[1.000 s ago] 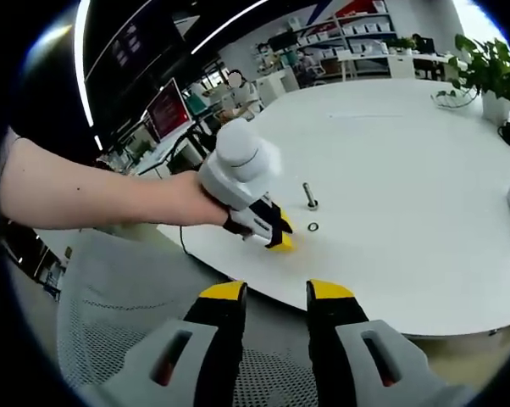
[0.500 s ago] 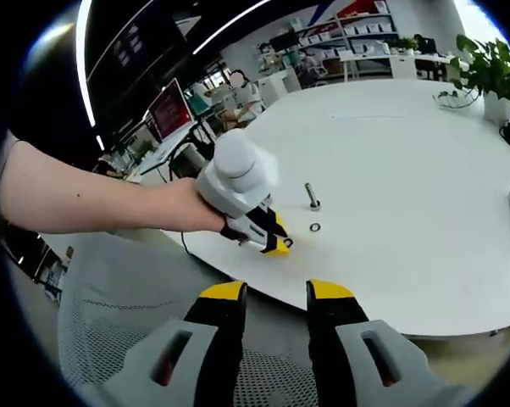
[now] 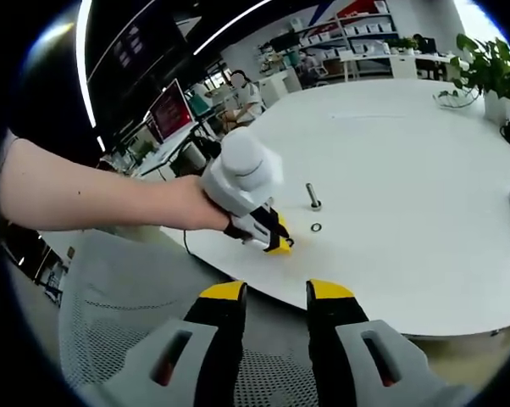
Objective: Place the washer onto the threaded stud by aligning its center hole with the stud, sliding it down to the base, and recovering from edge contact or off-axis alignment until the washer reaches the visible bottom stop.
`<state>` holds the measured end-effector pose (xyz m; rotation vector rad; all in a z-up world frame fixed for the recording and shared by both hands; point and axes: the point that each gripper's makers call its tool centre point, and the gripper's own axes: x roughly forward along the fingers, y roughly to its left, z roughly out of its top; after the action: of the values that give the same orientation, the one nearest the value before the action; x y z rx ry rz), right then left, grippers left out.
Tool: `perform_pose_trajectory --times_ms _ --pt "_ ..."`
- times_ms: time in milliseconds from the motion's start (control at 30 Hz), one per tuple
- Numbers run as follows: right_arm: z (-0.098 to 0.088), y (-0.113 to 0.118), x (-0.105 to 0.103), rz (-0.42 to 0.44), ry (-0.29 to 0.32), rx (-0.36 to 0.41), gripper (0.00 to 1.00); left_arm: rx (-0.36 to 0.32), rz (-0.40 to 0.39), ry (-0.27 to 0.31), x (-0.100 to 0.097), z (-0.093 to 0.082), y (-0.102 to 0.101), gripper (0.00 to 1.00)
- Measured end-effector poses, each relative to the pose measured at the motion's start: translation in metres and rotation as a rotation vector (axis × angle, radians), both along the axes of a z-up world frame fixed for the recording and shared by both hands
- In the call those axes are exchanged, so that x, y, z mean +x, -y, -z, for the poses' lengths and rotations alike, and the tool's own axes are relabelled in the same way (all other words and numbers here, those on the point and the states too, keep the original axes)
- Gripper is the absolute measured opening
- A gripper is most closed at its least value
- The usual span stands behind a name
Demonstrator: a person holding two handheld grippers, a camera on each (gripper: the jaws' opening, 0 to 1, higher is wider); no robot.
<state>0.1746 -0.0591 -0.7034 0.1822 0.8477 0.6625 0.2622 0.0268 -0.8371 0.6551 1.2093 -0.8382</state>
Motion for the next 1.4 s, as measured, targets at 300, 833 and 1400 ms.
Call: perform_pose_trajectory --times_ms 300,833,1400 --pt "0.0 0.0 0.0 -0.001 0.001 0.0 0.3 0.012 0.027 0.002 -0.001 0.001 -0.001 0.13" --pt "0.001 0.0 0.001 0.0 0.0 -0.003 0.3 -0.008 0.003 0.009 0.001 0.0 -0.002 0.09" --pt "0.001 0.0 0.001 0.001 -0.002 -0.004 0.3 -0.098 -0.042 0.129 0.048 -0.049 0.007 0.09"
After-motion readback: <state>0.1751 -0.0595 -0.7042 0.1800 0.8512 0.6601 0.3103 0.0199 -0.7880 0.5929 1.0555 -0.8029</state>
